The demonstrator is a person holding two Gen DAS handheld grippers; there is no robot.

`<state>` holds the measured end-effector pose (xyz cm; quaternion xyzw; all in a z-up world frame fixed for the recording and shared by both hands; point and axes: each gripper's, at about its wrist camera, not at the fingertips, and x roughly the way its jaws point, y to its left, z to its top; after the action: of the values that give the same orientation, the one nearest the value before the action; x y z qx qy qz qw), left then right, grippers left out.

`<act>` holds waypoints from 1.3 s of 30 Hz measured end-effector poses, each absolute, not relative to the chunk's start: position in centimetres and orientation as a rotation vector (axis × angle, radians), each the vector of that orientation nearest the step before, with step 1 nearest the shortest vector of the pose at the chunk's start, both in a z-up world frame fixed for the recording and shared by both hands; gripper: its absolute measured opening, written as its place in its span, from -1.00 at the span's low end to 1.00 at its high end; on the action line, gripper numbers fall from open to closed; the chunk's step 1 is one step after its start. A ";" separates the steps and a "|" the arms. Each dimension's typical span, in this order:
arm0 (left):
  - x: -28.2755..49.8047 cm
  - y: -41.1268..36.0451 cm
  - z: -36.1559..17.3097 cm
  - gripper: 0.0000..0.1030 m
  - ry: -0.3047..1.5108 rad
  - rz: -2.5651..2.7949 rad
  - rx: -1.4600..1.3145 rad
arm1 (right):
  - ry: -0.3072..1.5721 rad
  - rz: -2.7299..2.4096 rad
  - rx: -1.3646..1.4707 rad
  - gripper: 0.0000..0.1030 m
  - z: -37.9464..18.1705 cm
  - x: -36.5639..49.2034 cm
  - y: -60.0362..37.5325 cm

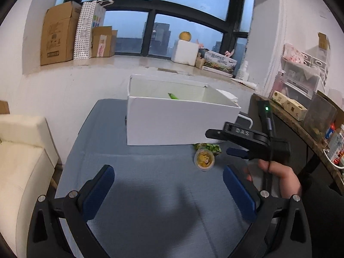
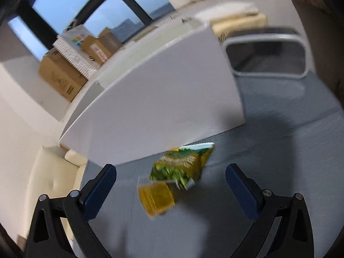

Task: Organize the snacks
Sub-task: 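Grasp the green edamame bag with the right gripper while the left grasps the last jelly cup, then lower both held snacks into the white box and open both grippers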

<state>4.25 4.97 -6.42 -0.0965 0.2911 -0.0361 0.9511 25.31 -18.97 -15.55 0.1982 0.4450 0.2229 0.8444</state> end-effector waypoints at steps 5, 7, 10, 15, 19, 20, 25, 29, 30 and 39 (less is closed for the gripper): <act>4.6 5.0 -6.9 1.00 0.596 -0.072 -0.192 | 0.964 0.412 0.303 0.88 -16.3 26.3 -16.2; 4.9 5.0 -7.2 1.00 0.604 -0.075 -0.199 | 0.960 0.401 0.213 0.55 -16.4 25.9 -14.9; 5.5 4.8 -7.6 1.00 0.617 -0.082 -0.202 | 0.942 0.374 0.122 0.21 -16.4 25.3 -14.4; 6.4 3.8 -8.2 1.00 0.636 -0.094 -0.184 | 0.929 0.417 0.124 -0.02 -15.7 24.3 -15.8; 7.7 1.8 -8.9 1.00 0.657 -0.124 -0.152 | 0.861 0.476 0.115 -0.02 -13.6 21.9 -17.5; 8.0 1.3 -9.0 1.00 0.665 -0.134 -0.141 | 0.846 0.482 0.117 -0.02 -13.2 21.3 -18.0; 10.5 -2.4 -10.2 1.00 0.717 -0.179 -0.075 | 0.779 0.506 0.169 -0.02 -10.6 19.1 -22.3; 12.8 -5.5 -11.2 1.00 0.758 -0.223 -0.018 | 0.754 0.508 0.220 -0.02 -9.2 18.2 -25.0; 13.3 -6.2 -11.6 1.00 0.773 -0.239 -0.005 | 0.747 0.505 0.232 -0.02 -9.1 17.6 -26.1; 15.9 -10.1 -14.2 0.12 0.905 -0.300 0.037 | 0.739 0.439 0.340 -0.02 -10.3 15.2 -32.3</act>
<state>15.94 -10.06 -14.25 0.0178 0.4357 -0.1446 0.8882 15.25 -32.29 -10.35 0.1638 0.3567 0.2117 0.8951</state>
